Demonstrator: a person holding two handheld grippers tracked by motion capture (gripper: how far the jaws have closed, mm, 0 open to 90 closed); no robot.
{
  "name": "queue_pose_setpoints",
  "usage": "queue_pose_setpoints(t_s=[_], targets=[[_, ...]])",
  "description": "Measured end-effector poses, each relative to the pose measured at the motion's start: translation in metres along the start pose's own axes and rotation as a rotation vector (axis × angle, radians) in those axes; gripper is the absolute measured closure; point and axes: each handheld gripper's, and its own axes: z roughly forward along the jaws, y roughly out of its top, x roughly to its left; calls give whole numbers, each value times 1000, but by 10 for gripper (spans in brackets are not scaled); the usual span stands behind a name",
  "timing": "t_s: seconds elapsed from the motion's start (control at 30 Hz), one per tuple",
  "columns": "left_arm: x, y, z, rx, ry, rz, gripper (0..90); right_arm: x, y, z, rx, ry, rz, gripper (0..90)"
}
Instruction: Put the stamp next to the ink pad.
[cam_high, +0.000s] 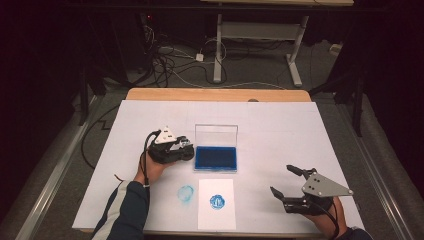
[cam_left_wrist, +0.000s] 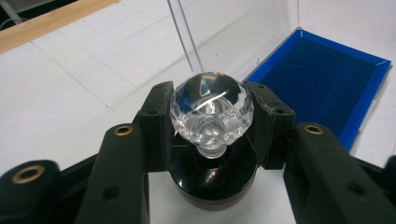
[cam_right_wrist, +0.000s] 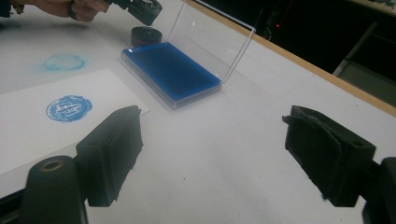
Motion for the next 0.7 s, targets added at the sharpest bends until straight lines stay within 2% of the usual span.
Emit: queue_pose_setpoints(t_s=[0.13, 0.27, 0.7], targets=[[-2, 0, 0, 8, 3, 6, 538, 0, 0, 1, 3, 2, 3, 185], [-1, -1, -1, 1, -7, -5, 538, 1, 0, 1, 5, 3, 0, 186], [-3, 0, -1, 9, 6, 3, 533, 1, 0, 2, 15, 6, -4, 186]])
